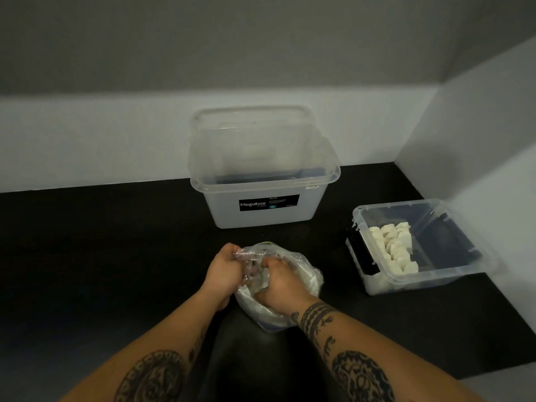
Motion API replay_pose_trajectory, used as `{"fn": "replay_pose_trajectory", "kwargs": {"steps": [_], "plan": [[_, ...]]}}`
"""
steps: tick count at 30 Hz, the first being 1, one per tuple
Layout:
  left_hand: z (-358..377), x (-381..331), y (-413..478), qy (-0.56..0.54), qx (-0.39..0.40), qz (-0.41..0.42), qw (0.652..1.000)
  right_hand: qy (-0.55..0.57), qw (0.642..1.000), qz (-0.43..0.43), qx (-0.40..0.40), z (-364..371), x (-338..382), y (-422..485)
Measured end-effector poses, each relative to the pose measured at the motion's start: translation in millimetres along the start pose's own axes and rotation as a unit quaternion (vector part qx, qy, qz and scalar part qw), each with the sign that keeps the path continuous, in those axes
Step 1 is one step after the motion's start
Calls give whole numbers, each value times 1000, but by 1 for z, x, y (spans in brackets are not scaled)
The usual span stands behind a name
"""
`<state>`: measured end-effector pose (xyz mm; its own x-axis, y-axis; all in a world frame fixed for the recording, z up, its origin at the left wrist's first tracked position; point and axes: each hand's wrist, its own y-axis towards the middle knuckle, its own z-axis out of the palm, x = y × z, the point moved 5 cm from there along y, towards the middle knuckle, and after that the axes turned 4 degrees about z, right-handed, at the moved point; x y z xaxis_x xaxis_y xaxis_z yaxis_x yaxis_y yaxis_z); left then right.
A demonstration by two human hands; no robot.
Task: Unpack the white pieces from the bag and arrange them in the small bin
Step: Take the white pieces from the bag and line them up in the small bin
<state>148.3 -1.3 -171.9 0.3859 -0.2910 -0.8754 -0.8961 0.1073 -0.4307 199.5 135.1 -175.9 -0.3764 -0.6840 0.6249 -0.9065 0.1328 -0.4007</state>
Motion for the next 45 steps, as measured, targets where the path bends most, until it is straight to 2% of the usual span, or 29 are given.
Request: {"fn": "replay_pose_trajectory", "kwargs": {"steps": [5,10,14,18,22,25,27,29,35,41,45], "plan": [[-1,-1,-3,-24,0,-5,1000,100,994,34,8,5,-1,-1],[-8,-2,-3,-1,-25,4,1000,46,999,24,-15,-7,-2,-4],[-11,-15,-4,69,-34,59,995,-10,998,-4,-60,-28,9,-9],[-14,-23,-5,135,-55,108,983,27,996,-16,-78,-41,10,-13],[-16,-23,-8,164,-38,129,977,80,993,-7,-89,-39,-3,-17],[-16,-18,-9,177,-44,137,974,76,994,-7,-84,-34,-7,-18],[-17,-15,-7,179,-53,135,973,31,999,-13,-38,-27,-5,-18],[-17,-12,-6,185,-48,129,973,-62,998,-22,14,-20,-3,-18],[-16,-9,-1,191,-31,112,975,-220,963,-97,123,-9,7,-19],[-11,-8,1,192,-19,113,975,-335,918,-169,126,8,11,-18],[-14,-6,3,198,-18,108,974,-330,920,-168,125,7,12,-18]]}}
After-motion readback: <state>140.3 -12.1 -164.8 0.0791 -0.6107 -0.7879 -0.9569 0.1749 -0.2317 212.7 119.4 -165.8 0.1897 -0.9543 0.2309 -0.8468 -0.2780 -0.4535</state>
